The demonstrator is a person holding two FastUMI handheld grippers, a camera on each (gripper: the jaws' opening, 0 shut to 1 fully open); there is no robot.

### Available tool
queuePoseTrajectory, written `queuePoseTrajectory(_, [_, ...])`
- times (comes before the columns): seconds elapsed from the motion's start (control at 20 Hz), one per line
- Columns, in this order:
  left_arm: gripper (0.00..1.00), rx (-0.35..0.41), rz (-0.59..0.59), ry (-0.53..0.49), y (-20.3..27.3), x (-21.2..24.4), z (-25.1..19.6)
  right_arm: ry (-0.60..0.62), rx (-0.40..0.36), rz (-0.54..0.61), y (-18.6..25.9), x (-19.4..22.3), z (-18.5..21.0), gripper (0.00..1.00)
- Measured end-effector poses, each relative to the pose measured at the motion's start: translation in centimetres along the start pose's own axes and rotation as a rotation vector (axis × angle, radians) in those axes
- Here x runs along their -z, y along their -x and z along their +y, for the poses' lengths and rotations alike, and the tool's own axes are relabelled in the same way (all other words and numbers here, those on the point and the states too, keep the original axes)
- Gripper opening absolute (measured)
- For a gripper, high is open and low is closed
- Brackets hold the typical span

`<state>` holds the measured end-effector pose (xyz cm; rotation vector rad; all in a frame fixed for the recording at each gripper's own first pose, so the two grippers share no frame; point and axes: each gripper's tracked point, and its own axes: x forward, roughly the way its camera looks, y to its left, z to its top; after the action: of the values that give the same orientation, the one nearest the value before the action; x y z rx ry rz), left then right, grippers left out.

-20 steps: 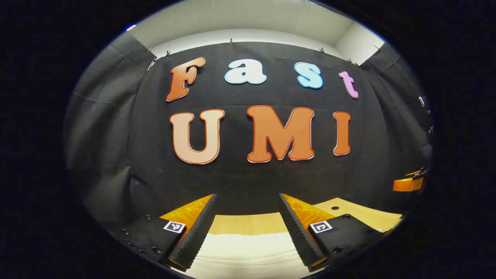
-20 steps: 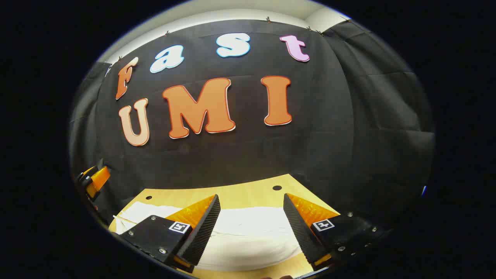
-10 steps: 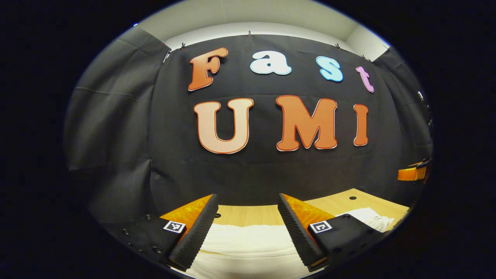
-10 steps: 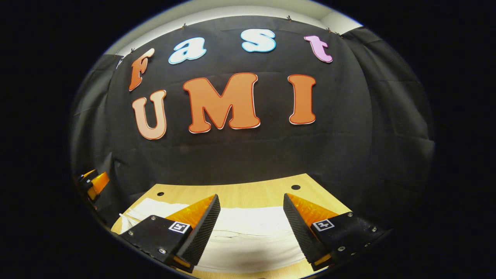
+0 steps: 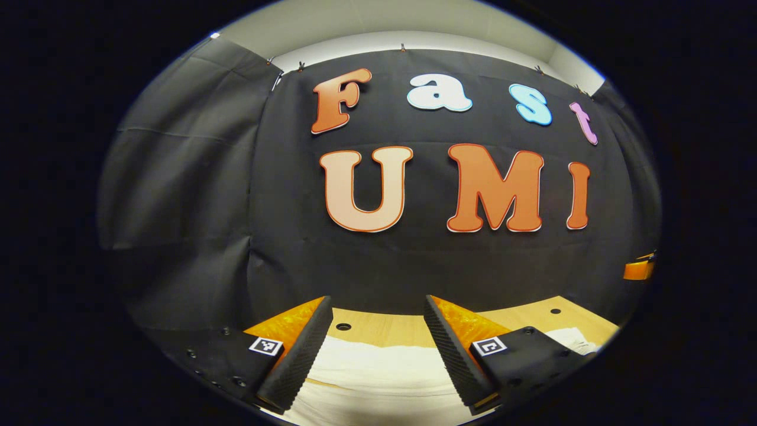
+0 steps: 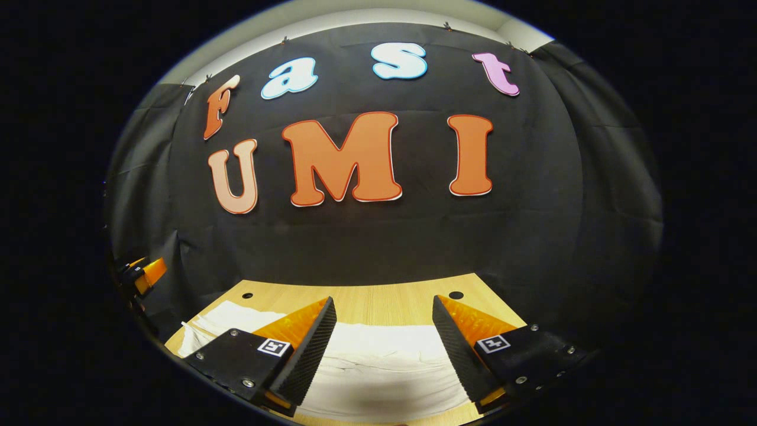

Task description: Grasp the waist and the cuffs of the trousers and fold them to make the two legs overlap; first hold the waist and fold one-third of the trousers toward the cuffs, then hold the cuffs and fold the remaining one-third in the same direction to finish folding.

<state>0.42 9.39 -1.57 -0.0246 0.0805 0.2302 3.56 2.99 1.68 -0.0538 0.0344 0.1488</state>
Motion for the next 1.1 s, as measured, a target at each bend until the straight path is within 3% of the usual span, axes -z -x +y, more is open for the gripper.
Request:
queuePoseTrajectory(0.1, [1.0,-0.001,0.004,-0.02,-0.4,0.1,-0.5,-0.026,0.017,0.019,-0.1,0.4,-1.2,0.99])
queuePoseTrajectory(0.45, [1.0,0.11,0.02,-0.062,-2.4,0.8,-2.0,-0.139,0.115,0.102,-0.1,3.5,-2.6,0.99])
queuePoseTrajectory(1.1, [1.0,0.218,0.035,-0.105,-6.3,2.6,0.5,-0.761,0.306,0.355,0.7,16.1,-4.9,0.98])
